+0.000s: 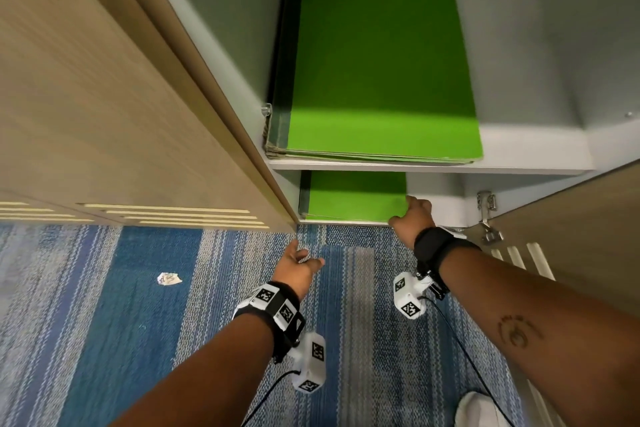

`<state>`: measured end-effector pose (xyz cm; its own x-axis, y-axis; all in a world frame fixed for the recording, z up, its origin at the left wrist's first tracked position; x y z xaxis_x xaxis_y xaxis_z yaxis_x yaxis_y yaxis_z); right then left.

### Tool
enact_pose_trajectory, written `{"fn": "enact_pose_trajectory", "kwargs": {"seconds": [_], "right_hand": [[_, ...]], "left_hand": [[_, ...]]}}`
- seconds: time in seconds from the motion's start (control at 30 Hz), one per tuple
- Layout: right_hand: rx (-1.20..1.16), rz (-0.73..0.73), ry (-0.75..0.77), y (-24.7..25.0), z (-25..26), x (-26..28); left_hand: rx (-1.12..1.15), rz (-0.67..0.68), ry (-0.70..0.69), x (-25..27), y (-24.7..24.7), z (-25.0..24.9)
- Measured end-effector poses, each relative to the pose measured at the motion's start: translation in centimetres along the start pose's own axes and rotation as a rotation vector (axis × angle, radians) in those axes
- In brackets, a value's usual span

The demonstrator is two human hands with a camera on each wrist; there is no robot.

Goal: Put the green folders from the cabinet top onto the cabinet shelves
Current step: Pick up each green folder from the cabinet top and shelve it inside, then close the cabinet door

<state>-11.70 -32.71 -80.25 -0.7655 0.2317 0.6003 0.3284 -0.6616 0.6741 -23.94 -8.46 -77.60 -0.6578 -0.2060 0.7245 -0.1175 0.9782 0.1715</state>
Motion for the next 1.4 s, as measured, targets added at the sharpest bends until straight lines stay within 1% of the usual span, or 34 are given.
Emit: {"fn": "enact_pose_trajectory", "kwargs": {"seconds": [0.13, 0.23, 0.3, 0.37, 0.5, 0.67, 0.8, 0.9, 0.97, 1.1, 1.17, 1.23, 1.3, 1.4], "right_hand": [[0.004, 0.038, 0.04, 3.6, 1.9, 5.5], [0.04, 0.102, 0.091, 6.3, 3.8, 10.5], [0.064, 0.138, 0.15, 8.1, 5.5, 14.4], [0.079, 0.145, 0.201, 10.8, 7.6, 18.7], [0.112, 0.174, 0.276, 16.5, 12.0, 26.7], [0.166, 0.142, 0.381, 24.2, 17.2, 35.0], [0.189, 0.103, 0.429, 29.4, 20.9, 39.7], [0.179, 0.053, 0.478, 33.1, 24.4, 43.5], [0.165, 0.007, 0.502, 35.3, 26.4, 45.7], [0.143, -0.122, 0.518, 38.3, 28.5, 48.7], [0.139, -0.172, 0.513, 39.0, 28.8, 49.5], [0.134, -0.199, 0.479, 39.5, 28.5, 49.7], [0.1, -0.216, 0.421, 39.6, 27.6, 49.5], [0.069, -0.241, 0.327, 39.8, 24.8, 49.1]], "left_hand": [[-0.025, 0.036, -0.036, 5.8, 0.3, -3.8], [-0.047, 0.047, -0.07, 10.5, 0.7, -7.1], [-0.081, 0.084, -0.105, 13.8, 0.8, -9.9], [-0.1, 0.121, -0.137, 17.5, 1.3, -13.2], [-0.125, 0.124, -0.203, 24.7, 3.0, -20.2], [-0.158, 0.127, -0.279, 33.0, 5.6, -27.7], [-0.223, 0.152, -0.365, 38.3, 8.0, -32.6], [-0.211, 0.146, -0.443, 42.0, 10.1, -36.4], [-0.234, 0.158, -0.493, 43.6, 11.4, -38.7], [-0.423, 0.117, -0.639, 44.3, 13.6, -42.6], [-0.605, 0.11, -0.713, 43.9, 13.9, -44.2], [-0.868, 0.057, -0.77, 43.3, 13.6, -45.1], [-1.084, 0.01, -0.76, 42.5, 13.4, -45.4], [-1.271, 0.011, -0.653, 40.6, 13.5, -45.5]]}}
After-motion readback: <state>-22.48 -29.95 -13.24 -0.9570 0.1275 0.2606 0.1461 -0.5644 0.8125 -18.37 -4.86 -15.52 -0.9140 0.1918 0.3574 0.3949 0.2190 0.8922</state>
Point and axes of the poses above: each hand's wrist, its own x-axis away from the middle knuckle, its own y-axis out of the back of the hand, z = x × y, the point moved 4 cm from there along -x, towards the middle knuckle, and after that the axes turned 4 degrees about -y, right-handed, at the moved point
